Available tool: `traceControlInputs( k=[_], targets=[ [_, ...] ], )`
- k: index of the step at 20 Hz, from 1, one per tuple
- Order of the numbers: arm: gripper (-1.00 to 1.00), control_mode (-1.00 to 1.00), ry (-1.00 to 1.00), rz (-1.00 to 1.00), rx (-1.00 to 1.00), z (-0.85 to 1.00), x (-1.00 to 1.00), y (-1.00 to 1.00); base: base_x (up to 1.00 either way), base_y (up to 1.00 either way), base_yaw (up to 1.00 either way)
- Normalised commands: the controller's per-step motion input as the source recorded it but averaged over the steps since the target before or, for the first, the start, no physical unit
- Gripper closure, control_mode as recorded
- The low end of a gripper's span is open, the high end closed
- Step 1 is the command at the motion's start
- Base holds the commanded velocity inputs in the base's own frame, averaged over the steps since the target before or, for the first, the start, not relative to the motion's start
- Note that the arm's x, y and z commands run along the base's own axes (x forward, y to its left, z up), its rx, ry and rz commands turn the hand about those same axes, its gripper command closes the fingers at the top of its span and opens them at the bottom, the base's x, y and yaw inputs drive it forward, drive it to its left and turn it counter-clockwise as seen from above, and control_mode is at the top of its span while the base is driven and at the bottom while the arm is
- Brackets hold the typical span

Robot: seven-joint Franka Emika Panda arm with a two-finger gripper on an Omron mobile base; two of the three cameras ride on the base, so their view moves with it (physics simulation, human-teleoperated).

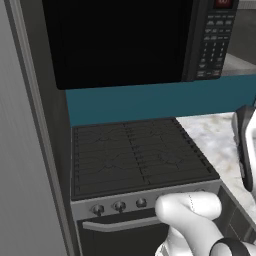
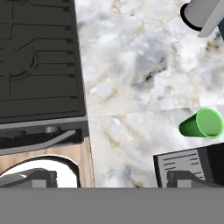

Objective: Pick the cup and bowl from the counter and place them on the counter next to the sink.

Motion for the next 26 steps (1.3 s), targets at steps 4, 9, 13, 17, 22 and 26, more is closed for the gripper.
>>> traceControlInputs(
  k=[4,9,13,17,22,26],
  targets=[
    [-1.00,-1.00,0.01,-0.05,-0.02,-0.19,0.00,-0.50,0.00,0.00,0.00],
    [-1.00,-1.00,0.00,-0.04,0.00,-0.22,0.00,-0.49,0.00,0.00,0.00],
    [-1.00,-1.00,0.00,-0.03,0.00,-0.22,0.02,-0.44,0.00,0.00,0.00],
    [-1.00,-1.00,0.01,-0.03,0.00,-0.21,0.08,-0.47,0.00,0.00,0.00],
    [-1.00,-1.00,0.02,-0.03,-0.02,-0.23,0.00,-0.38,0.00,0.00,0.00],
    [-1.00,-1.00,0.04,-0.04,-0.07,-0.27,0.00,-0.32,0.00,0.00,0.00]
  ],
)
